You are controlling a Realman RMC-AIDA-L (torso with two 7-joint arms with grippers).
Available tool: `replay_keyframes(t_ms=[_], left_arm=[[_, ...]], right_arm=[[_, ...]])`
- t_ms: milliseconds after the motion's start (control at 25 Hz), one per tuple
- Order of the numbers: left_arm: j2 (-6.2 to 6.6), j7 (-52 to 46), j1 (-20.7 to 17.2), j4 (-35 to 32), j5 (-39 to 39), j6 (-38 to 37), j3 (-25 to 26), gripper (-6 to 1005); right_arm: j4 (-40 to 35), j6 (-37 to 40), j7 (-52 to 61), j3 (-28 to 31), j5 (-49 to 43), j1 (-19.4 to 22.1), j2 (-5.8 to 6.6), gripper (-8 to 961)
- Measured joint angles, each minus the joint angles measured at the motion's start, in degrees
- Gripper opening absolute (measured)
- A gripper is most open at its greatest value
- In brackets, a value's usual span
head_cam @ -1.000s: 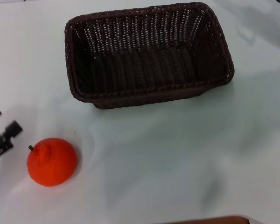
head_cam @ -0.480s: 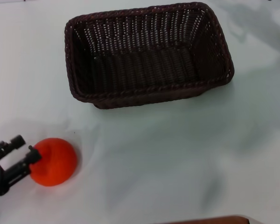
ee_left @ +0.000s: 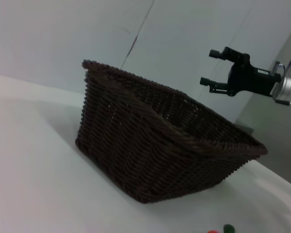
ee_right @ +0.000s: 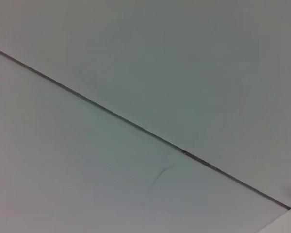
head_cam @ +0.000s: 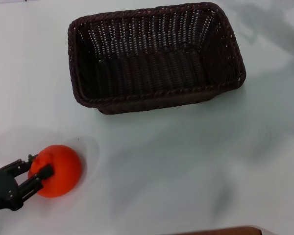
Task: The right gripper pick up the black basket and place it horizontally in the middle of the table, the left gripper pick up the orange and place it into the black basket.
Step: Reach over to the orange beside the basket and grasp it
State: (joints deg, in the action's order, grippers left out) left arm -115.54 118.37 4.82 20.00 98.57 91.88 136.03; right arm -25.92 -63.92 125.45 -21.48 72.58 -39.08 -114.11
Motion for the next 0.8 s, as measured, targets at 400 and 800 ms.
replay_keyframes(t_ms=[400,800], left_arm=[[0.15,0.2,0.2,0.0,0.4,0.0,0.7,277],[0.15,0.3,2.1,0.6,-0.5,11.9,17.6,179]], right_arm=[[0.1,0.6,0.0,0.0,0.0,0.3,-0.08,873],[0.2,1.2,-1.2,0.6,0.0,0.6,-0.29,871]])
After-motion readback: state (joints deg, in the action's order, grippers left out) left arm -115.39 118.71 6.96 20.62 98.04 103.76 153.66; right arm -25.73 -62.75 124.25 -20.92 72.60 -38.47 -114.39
